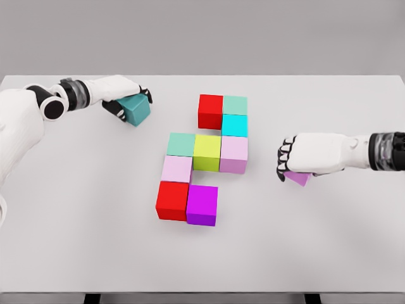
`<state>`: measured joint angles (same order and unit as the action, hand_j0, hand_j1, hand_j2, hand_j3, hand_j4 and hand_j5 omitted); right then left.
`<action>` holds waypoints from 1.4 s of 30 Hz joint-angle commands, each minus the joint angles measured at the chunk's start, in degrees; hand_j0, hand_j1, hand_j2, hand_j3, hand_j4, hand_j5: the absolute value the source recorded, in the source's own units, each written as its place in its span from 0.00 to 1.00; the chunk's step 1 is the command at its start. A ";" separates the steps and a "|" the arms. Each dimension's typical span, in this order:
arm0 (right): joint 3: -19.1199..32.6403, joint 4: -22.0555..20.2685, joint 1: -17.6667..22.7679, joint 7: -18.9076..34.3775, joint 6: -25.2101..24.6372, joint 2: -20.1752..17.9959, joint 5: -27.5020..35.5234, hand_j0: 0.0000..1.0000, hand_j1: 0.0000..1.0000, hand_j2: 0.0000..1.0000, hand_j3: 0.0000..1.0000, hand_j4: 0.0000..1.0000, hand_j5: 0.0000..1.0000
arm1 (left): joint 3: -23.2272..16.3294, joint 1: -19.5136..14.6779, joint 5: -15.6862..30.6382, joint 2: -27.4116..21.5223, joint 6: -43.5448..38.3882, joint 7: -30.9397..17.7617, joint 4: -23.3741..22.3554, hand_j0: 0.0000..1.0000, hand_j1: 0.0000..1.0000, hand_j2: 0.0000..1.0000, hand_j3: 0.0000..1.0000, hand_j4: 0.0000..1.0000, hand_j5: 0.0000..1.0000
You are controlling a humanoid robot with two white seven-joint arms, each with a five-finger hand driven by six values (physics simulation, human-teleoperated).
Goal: Assemble the squares on the desktop into the number 2
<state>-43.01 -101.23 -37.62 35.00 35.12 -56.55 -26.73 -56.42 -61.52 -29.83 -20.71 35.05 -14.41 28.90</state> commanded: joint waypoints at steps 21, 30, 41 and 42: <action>-13.33 -0.19 -6.77 0.00 -0.12 -3.13 11.79 0.51 0.51 0.51 0.51 0.51 0.51 | 0.35 -2.20 0.13 7.17 -0.05 -0.18 -3.06 0.65 0.65 0.65 0.65 0.65 0.65; -14.82 -0.19 -6.94 0.00 -0.12 -3.57 15.22 0.50 0.50 0.50 0.50 0.50 0.50 | 0.35 -3.25 0.21 8.84 -0.05 -0.18 -5.69 0.67 0.67 0.67 0.67 0.67 0.67; -15.18 -0.19 -8.17 -2.39 -0.12 -3.13 15.22 0.86 0.86 0.86 0.86 0.86 0.86 | 0.43 -4.13 0.13 10.95 -0.05 -0.18 -7.01 0.69 0.69 0.69 0.69 0.69 0.69; -15.18 -0.19 -8.35 -2.48 -0.12 -3.04 15.22 0.86 0.86 0.86 0.86 0.86 0.86 | 0.43 -4.13 0.21 11.13 -0.05 -0.18 -7.45 0.69 0.69 0.69 0.69 0.69 0.69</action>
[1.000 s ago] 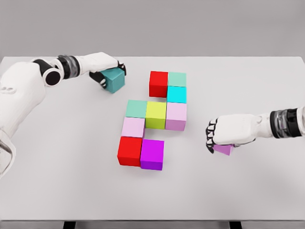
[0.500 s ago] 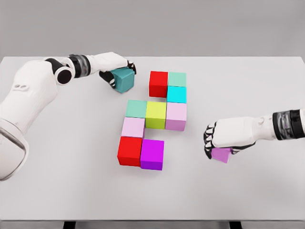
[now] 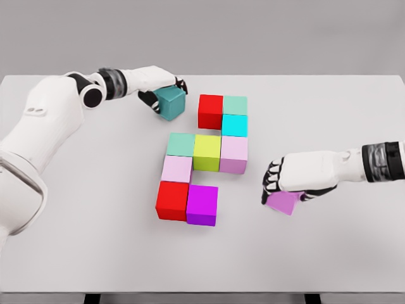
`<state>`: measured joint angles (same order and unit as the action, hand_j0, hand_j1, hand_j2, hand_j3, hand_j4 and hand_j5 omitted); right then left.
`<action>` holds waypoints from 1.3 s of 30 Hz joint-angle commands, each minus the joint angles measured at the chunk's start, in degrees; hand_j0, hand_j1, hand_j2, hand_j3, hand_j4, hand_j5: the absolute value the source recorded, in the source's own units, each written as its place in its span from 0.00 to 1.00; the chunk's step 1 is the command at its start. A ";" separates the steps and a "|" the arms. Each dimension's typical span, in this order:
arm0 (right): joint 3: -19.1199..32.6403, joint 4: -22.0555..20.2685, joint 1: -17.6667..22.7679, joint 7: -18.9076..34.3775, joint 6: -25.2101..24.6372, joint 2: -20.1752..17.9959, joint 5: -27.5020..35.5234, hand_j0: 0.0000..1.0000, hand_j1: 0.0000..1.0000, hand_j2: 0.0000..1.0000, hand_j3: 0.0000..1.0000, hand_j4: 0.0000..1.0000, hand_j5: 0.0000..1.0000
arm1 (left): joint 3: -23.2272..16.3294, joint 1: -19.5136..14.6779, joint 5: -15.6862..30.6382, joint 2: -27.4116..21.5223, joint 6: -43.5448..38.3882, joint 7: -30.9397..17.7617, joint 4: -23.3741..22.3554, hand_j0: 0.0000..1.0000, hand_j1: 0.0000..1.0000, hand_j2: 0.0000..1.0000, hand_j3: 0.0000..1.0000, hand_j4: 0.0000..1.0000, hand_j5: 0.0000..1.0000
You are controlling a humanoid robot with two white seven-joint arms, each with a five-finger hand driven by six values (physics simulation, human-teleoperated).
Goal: Assemble the squares on the desktop into the number 2
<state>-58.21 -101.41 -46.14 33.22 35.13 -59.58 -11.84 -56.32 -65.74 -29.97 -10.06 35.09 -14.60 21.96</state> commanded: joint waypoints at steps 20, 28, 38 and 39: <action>2.05 3.24 -1.32 -1.58 -0.13 -5.55 -1.25 0.99 0.99 0.99 0.99 0.99 0.99 | 0.86 -0.35 1.23 -4.00 -0.09 0.63 -0.34 1.00 1.00 1.00 1.00 1.00 1.00; 3.72 8.51 -1.49 -1.40 -0.13 -1.33 -10.57 0.87 0.87 0.87 0.87 0.87 0.87 | 0.33 0.09 -0.27 -7.34 -0.09 0.54 0.72 0.82 0.82 0.82 0.82 0.82 0.82; 2.93 6.85 -1.41 -1.49 -0.13 -0.01 -14.70 0.63 0.63 0.63 0.63 0.63 0.63 | -1.78 0.70 -1.94 -7.34 -0.09 0.28 0.72 0.83 0.83 0.83 0.83 0.83 0.83; 2.93 6.93 -1.41 -1.49 -0.13 0.16 -14.88 0.59 0.59 0.59 0.59 0.59 0.59 | -1.78 0.70 -2.02 -7.34 -0.09 0.28 0.80 0.83 0.83 0.83 0.83 0.83 0.83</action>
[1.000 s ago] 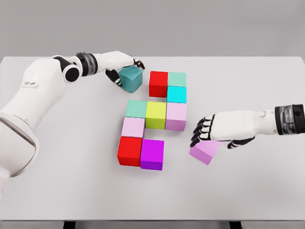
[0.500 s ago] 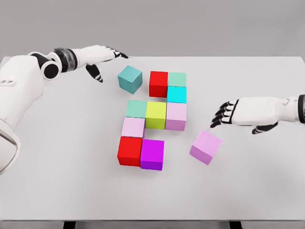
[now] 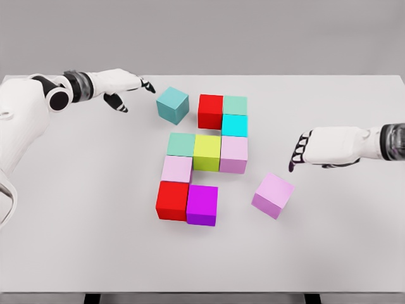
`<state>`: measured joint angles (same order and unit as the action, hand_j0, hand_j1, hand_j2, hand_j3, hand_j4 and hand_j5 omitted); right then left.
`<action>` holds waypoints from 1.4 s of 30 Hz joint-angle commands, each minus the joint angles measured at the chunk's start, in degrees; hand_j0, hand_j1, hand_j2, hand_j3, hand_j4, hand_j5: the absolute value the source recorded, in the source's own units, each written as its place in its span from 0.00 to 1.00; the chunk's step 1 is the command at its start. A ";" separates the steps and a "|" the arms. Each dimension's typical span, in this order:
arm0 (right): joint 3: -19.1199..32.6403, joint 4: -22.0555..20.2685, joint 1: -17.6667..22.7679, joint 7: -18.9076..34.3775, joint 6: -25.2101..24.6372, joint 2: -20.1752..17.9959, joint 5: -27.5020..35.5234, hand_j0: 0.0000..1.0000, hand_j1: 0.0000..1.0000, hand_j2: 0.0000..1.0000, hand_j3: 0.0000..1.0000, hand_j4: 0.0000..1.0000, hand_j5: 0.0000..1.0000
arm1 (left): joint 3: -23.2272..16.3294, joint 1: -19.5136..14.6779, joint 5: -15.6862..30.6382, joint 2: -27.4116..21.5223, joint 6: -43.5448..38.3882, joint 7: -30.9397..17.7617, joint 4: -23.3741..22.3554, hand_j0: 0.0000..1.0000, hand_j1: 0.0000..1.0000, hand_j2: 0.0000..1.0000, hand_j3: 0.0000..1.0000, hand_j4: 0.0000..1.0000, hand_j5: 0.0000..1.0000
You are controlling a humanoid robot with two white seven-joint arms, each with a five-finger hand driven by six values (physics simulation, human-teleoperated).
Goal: Assemble the squares on the desktop into the number 2
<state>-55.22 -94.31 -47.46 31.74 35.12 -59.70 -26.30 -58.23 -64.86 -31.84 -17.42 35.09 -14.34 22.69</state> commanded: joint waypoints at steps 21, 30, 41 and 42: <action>-0.15 3.08 0.88 -0.10 -0.12 4.42 -2.18 0.56 0.56 0.56 0.56 0.56 0.56 | 0.05 2.81 -0.60 -3.68 -0.09 -0.07 6.40 0.83 0.83 0.83 0.83 0.83 0.83; -0.59 2.03 1.58 -0.10 -0.12 6.44 -2.09 0.55 0.55 0.55 0.55 0.55 0.55 | 0.05 3.60 -0.86 -3.59 -0.09 -0.07 8.42 0.83 0.83 0.83 0.83 0.83 0.83; -1.47 -5.62 1.93 0.07 -0.12 6.44 -1.83 0.55 0.55 0.55 0.55 0.55 0.55 | 0.05 3.69 -0.86 -3.77 -0.09 -0.07 9.92 0.83 0.83 0.83 0.83 0.83 0.83; -1.47 -5.54 1.93 -0.01 -0.12 6.35 -1.83 0.55 0.55 0.55 0.55 0.55 0.55 | 0.05 3.69 -0.86 -3.77 -0.09 -0.07 9.92 0.83 0.83 0.83 0.83 0.83 0.83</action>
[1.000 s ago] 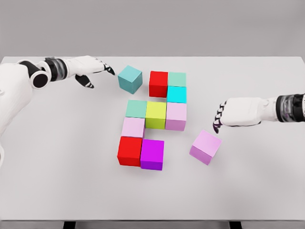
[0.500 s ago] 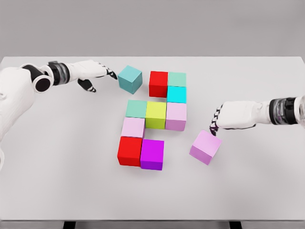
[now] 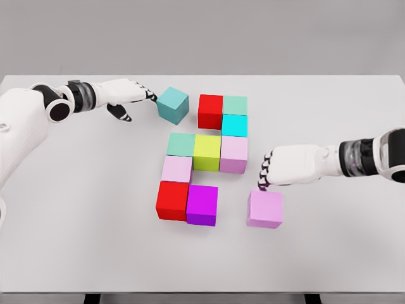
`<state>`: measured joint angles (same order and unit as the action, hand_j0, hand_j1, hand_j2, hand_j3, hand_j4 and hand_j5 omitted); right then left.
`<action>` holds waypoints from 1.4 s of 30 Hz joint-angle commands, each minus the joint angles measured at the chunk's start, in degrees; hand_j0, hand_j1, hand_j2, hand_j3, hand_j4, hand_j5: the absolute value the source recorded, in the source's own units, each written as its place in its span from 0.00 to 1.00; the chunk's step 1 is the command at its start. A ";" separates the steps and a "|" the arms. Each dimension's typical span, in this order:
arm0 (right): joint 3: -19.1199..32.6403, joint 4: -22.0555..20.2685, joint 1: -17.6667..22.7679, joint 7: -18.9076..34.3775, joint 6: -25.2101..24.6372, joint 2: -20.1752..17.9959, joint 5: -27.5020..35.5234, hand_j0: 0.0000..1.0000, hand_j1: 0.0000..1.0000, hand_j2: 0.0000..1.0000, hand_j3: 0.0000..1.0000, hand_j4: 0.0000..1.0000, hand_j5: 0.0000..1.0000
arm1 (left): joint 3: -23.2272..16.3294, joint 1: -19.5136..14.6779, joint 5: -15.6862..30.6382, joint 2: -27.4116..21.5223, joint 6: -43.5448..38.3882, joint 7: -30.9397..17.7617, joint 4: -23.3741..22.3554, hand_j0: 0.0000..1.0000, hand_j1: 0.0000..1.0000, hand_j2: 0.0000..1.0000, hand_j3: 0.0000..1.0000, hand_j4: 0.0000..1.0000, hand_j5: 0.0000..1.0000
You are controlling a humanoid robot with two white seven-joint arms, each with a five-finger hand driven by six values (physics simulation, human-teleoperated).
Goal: Assemble the squares on the desktop into the number 2
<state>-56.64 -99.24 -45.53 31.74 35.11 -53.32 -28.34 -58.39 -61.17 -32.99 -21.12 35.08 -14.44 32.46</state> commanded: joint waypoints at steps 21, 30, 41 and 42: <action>-3.39 -2.01 1.14 -1.42 -0.11 -10.05 3.38 0.55 0.55 0.55 0.55 0.55 0.55 | 0.12 1.41 0.30 -2.17 -0.08 0.02 3.23 0.83 0.83 0.83 0.83 0.83 0.83; -5.50 -2.10 1.76 -1.42 -0.11 -11.28 6.99 0.55 0.55 0.55 0.55 0.55 0.55 | 0.12 1.76 0.30 -2.26 -0.08 0.02 5.16 0.83 0.83 0.83 0.83 0.83 0.83; -5.85 -2.10 2.20 -1.86 -0.11 -10.49 11.29 0.55 0.55 0.55 0.55 0.55 0.55 | -0.67 2.29 0.38 -3.93 -0.08 0.02 8.32 0.83 0.83 0.83 0.83 0.83 0.83; -5.85 -2.10 2.28 -1.86 -0.11 -10.40 11.64 0.53 0.53 0.53 0.53 0.53 0.53 | -0.84 2.29 0.30 -3.93 -0.08 0.02 8.85 0.83 0.83 0.83 0.83 0.83 0.83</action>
<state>-62.50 -101.33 -43.07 29.91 35.11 -63.79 -18.10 -59.21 -58.89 -32.93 -24.92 35.07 -14.43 40.68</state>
